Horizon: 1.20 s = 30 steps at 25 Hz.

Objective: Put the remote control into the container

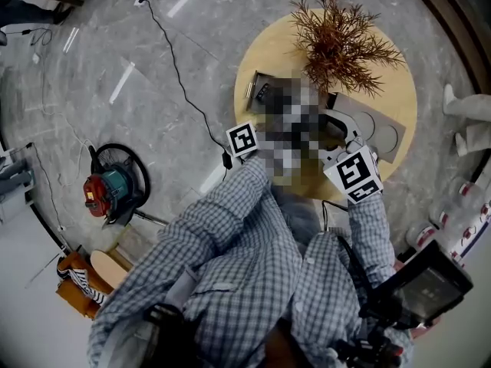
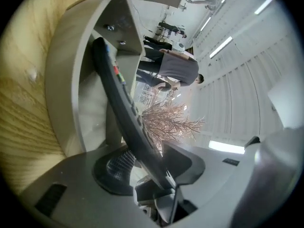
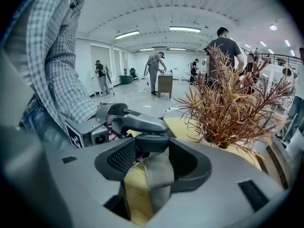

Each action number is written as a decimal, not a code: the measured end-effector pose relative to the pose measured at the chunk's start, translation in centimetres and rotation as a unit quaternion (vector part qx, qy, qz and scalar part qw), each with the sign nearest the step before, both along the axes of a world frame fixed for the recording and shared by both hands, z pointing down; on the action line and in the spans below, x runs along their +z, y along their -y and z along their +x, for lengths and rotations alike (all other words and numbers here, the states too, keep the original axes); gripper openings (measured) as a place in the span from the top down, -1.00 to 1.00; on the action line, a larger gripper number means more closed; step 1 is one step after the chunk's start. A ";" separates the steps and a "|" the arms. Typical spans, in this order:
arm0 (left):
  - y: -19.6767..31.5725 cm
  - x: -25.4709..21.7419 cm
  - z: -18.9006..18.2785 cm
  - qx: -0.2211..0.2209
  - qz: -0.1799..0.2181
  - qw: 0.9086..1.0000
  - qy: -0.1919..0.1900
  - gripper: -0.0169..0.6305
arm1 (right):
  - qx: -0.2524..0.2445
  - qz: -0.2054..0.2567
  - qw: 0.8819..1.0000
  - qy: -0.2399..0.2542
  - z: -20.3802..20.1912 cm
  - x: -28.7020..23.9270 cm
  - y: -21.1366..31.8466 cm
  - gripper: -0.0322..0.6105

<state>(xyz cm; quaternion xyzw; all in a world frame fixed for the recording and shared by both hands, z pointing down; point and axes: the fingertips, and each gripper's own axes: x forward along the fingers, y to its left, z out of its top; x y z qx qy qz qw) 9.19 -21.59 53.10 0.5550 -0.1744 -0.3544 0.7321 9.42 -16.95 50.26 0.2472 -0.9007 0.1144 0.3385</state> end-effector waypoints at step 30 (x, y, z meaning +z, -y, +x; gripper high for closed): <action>-6.1 -5.9 -4.9 0.116 0.221 0.961 0.119 0.80 | 0.002 -0.017 0.999 -0.045 1.1 2.7 0.2 0.23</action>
